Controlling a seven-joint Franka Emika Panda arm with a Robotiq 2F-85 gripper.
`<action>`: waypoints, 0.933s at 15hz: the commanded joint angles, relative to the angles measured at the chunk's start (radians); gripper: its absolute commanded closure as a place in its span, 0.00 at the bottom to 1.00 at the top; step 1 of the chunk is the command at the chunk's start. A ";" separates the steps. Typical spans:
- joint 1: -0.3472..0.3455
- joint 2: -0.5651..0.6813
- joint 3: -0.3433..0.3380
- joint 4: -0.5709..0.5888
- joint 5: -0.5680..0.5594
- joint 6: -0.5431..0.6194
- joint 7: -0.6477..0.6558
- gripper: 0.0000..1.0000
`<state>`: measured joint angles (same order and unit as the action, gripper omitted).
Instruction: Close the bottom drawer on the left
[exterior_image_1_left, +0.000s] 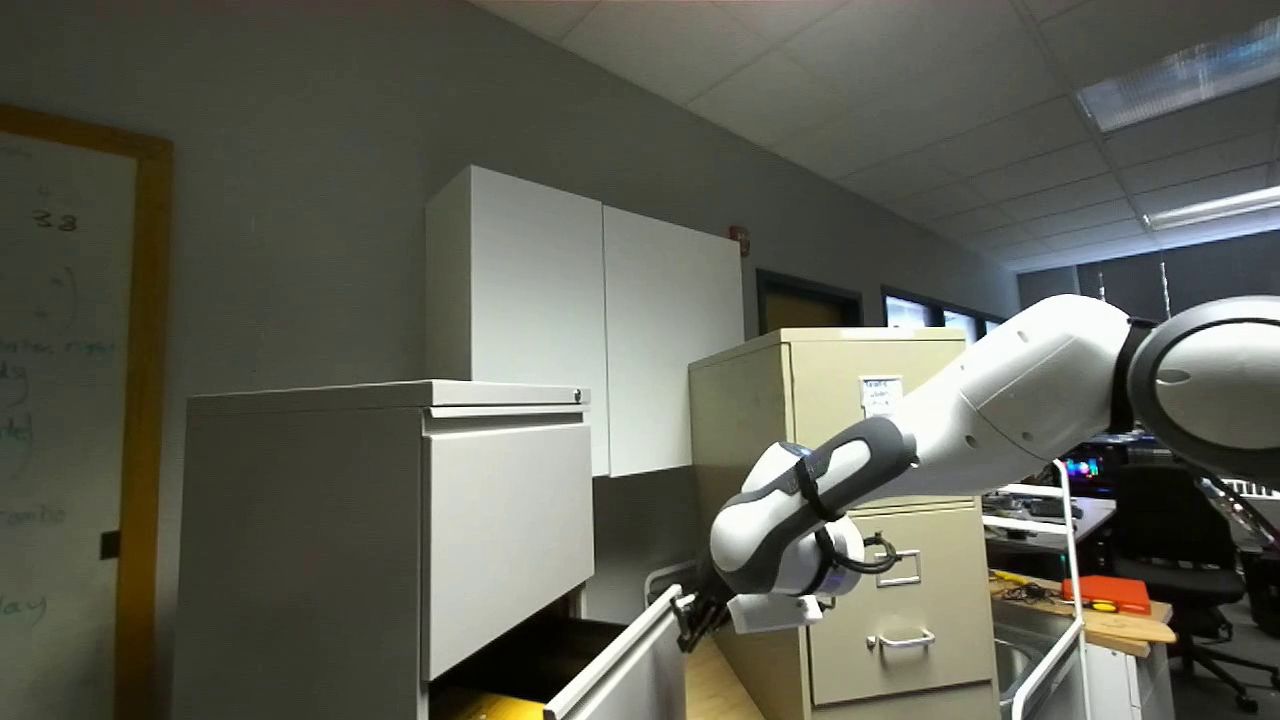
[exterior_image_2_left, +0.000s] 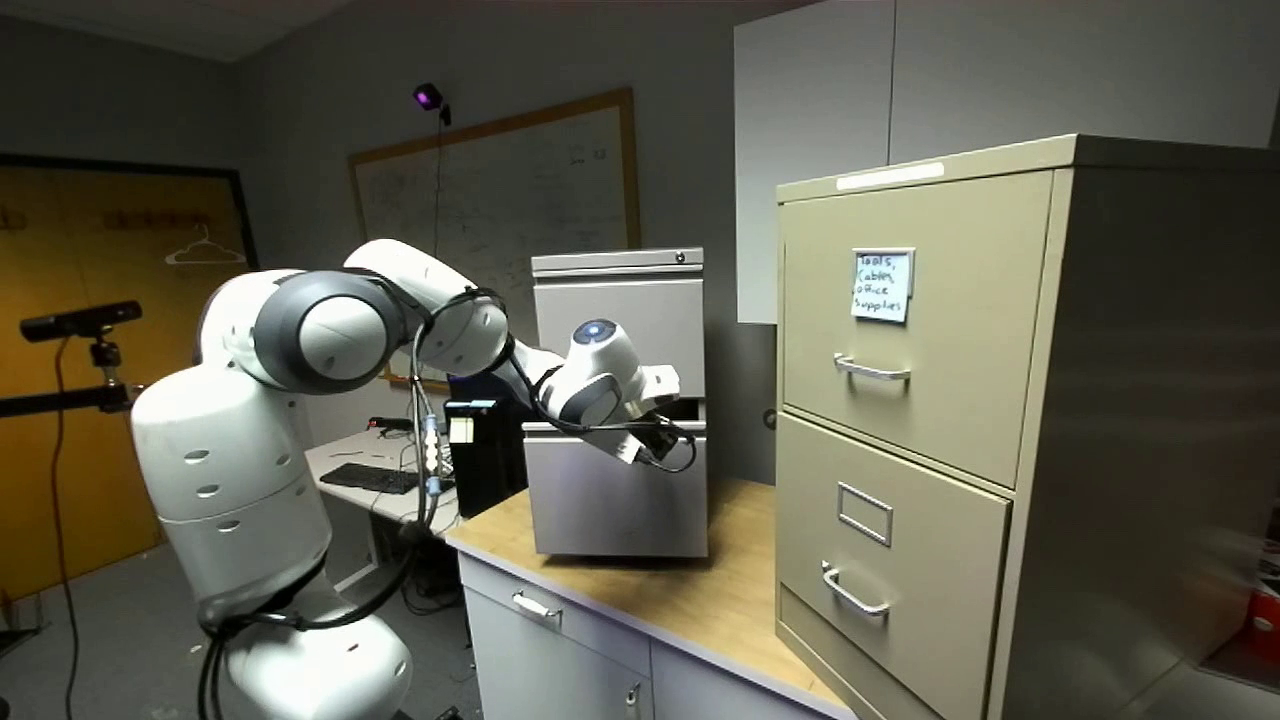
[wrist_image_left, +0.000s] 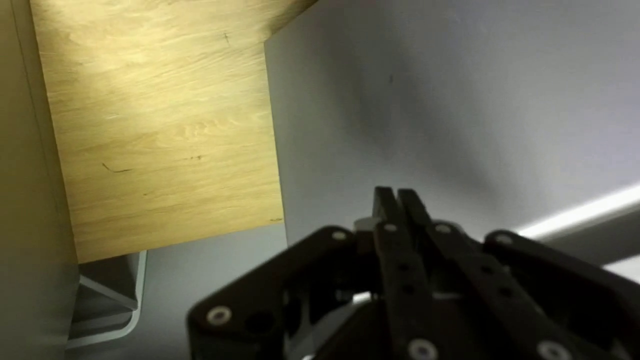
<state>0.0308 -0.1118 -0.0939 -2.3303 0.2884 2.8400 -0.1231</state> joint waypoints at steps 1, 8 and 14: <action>0.033 0.005 -0.050 0.045 0.240 0.001 -0.134 0.92; 0.046 0.057 -0.071 0.148 0.551 -0.021 -0.338 0.92; 0.033 0.150 -0.063 0.223 0.639 -0.072 -0.401 0.93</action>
<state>0.0614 -0.0332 -0.1527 -2.1857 0.8742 2.8074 -0.4774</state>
